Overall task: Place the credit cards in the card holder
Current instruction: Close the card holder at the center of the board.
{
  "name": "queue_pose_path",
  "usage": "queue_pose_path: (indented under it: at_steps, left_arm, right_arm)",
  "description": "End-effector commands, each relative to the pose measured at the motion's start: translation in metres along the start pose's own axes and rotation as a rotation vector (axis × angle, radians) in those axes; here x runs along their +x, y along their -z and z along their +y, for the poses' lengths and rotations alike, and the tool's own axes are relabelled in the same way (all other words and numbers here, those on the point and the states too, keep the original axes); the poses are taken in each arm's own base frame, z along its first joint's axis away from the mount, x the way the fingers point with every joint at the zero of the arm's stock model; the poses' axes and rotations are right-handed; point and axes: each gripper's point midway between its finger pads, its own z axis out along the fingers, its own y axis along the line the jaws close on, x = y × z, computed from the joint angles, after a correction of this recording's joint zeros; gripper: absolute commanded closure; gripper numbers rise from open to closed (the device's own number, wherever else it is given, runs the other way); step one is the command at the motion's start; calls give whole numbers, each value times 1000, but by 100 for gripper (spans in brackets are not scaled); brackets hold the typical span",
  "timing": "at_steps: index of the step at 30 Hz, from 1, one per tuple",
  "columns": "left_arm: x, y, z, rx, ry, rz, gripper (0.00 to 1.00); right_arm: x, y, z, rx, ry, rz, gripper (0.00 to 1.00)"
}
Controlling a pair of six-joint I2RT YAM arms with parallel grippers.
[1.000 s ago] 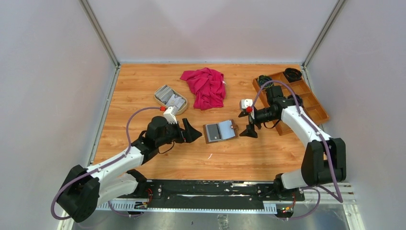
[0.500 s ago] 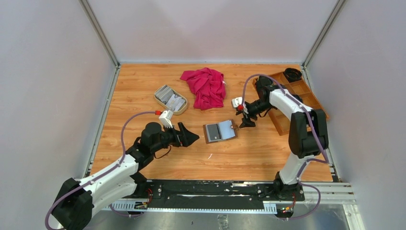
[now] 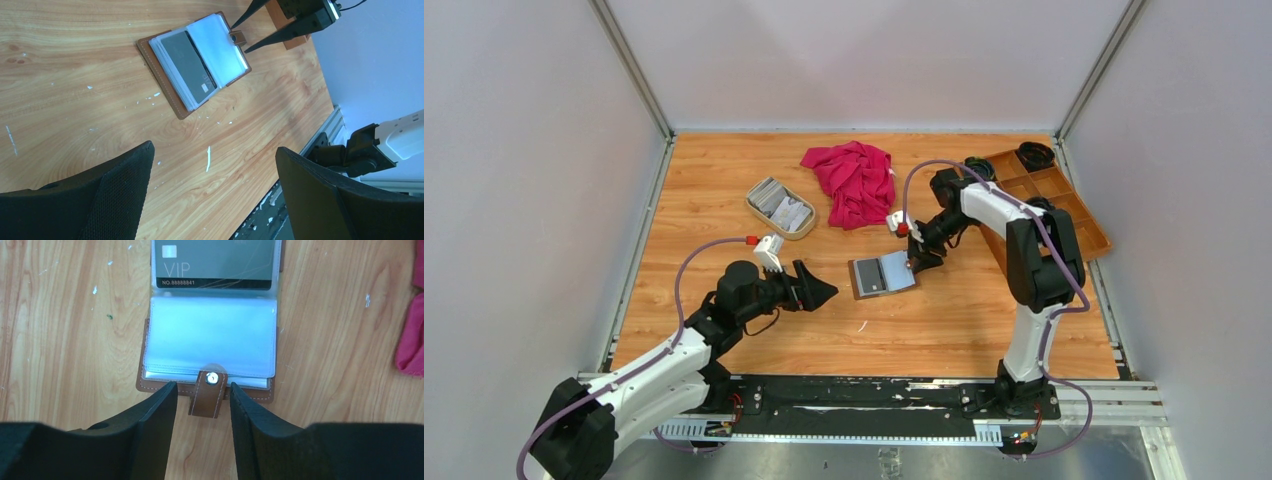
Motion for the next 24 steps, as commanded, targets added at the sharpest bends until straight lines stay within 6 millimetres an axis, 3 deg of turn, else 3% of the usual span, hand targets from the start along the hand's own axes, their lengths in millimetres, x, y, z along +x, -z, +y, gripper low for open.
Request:
queue_pose_path:
  at_steps: [1, 8, 17, 24]
  left_arm:
    - [1, 1, 3, -3, -5, -10, 4]
    - [5, 1, 7, -11, -4, 1, 4]
    - [9, 0, 12, -24, 3, 11, 4]
    - [11, -3, 14, -39, 3, 27, 4]
  right_arm:
    - [9, -1, 1, -12, -52, 65, 54]
    - [16, -12, 2, -20, -41, 105, 59]
    - [7, -4, 3, 18, -16, 87, 86]
    - [-2, 0, 12, 27, 25, 16, 88]
